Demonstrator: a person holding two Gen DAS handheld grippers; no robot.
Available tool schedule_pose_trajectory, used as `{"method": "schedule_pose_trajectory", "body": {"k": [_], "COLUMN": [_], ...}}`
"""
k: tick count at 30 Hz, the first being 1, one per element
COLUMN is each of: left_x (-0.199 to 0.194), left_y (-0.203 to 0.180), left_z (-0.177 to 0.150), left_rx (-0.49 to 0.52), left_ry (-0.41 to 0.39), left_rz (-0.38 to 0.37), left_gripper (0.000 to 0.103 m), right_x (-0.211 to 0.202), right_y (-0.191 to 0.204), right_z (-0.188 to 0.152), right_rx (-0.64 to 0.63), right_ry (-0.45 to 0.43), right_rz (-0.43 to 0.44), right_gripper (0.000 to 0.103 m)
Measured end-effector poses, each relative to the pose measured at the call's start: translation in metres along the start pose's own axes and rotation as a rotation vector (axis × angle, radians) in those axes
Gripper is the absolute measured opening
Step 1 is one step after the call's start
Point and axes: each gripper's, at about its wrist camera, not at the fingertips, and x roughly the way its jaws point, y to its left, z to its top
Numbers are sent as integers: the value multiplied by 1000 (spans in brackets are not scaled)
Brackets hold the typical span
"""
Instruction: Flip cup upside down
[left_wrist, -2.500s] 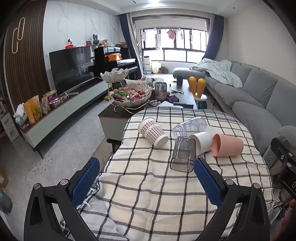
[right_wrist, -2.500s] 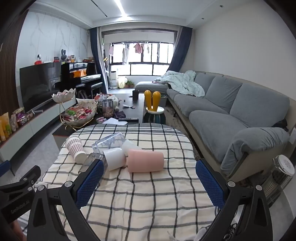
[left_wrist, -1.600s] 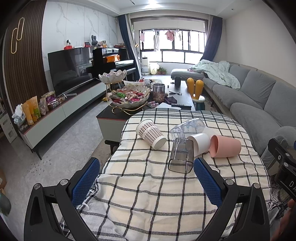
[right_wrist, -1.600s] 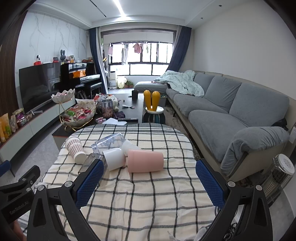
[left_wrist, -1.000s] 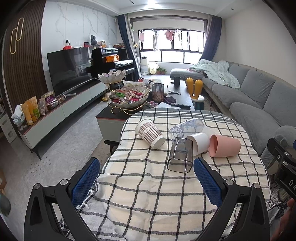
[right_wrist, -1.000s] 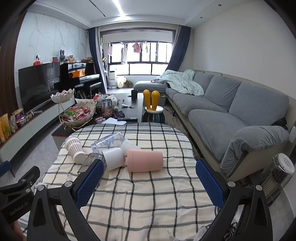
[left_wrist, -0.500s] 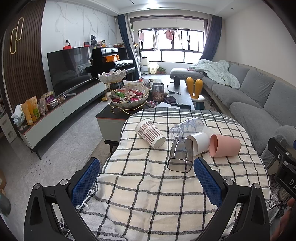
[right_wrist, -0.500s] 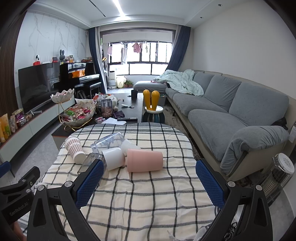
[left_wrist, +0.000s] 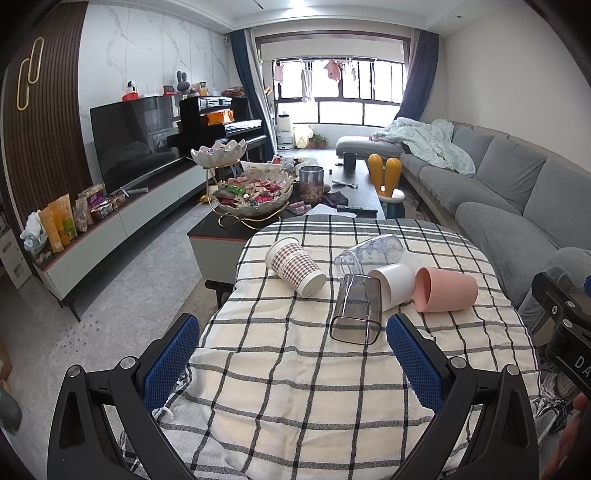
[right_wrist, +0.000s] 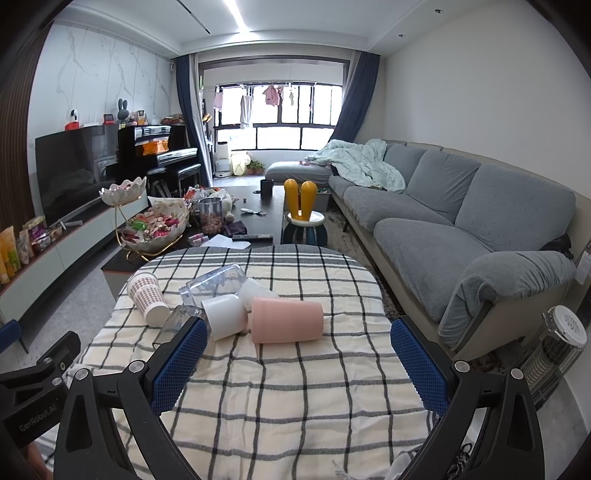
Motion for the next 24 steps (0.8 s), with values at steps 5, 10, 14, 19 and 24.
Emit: {"method": "schedule_pose_trajectory", "body": {"k": [5, 10, 14, 19, 24], "left_x": [4, 7, 14, 21, 30], "left_y": [-2, -4, -8, -15, -24], "left_z": [1, 3, 5, 9, 14], "left_rx": [2, 10, 19, 28, 34], "left_ry": [7, 9, 22, 21, 23], "left_rz": [-8, -18, -33, -40, -48], "left_gripper": [103, 103, 103, 103, 103], "right_x": [5, 11, 17, 26, 42], "right_y": [-4, -8, -8, -11, -15], "right_z": [-1, -1, -1, 1, 7], "right_rx": [0, 4, 6, 11, -5], "right_ry": [11, 20, 29, 50, 69], "right_rz": [-2, -19, -29, -32, -20], "right_gripper": [100, 100, 100, 100, 100]}}
